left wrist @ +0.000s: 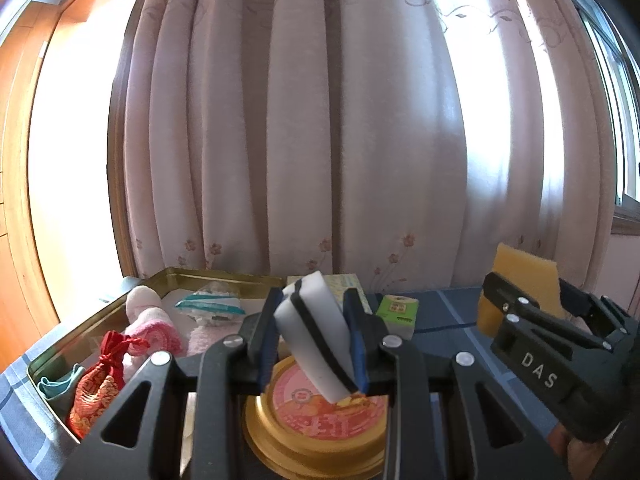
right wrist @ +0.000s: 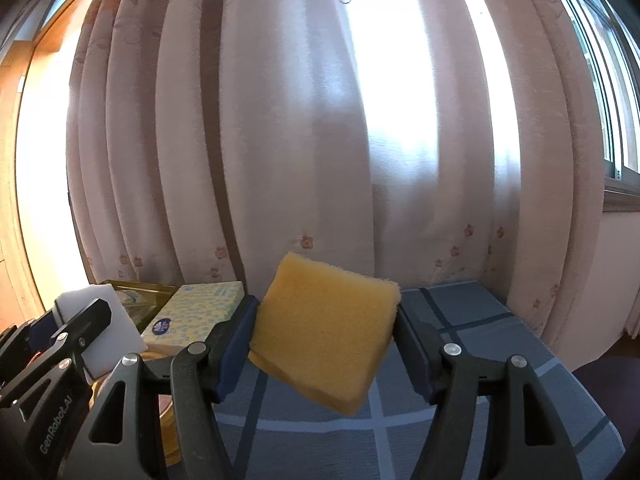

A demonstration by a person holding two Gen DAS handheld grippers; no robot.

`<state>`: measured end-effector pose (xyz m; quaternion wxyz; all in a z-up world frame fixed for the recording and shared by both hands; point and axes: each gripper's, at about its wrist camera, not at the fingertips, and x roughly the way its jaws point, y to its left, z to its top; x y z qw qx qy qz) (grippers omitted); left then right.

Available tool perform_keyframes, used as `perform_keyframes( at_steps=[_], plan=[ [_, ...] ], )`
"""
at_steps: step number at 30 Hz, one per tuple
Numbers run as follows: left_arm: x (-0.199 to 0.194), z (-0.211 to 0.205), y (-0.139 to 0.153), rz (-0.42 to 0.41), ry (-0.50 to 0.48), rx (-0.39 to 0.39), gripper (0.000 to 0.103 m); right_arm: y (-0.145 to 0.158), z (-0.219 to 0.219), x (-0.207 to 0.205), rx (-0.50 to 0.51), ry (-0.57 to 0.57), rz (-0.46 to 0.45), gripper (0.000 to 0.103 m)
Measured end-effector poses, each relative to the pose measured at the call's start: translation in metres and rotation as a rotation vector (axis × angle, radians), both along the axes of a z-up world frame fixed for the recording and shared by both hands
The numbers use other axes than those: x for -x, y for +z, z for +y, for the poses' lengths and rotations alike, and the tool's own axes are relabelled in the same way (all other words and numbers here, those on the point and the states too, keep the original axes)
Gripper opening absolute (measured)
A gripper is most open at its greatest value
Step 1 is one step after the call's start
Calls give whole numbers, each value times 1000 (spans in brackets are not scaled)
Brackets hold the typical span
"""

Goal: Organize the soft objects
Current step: 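Carry the yellow sponge with the right gripper while the left carries the eraser sponge toward the tray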

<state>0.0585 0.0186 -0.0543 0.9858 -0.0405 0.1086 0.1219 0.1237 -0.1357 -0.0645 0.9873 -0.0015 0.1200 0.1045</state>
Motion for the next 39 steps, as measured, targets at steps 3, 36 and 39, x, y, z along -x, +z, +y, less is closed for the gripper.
perform_keyframes(
  at_steps=[3, 36, 39],
  plan=[
    [4, 0, 0, -11, 0, -7, 29, 0, 1, 3, -14, 12, -4, 69],
    [39, 38, 22, -51, -2, 1, 29, 1, 40, 14, -43, 188, -21, 69],
    [44, 54, 28, -50, 27, 5, 29, 3, 52, 14, -40, 227, -8, 69]
  ],
)
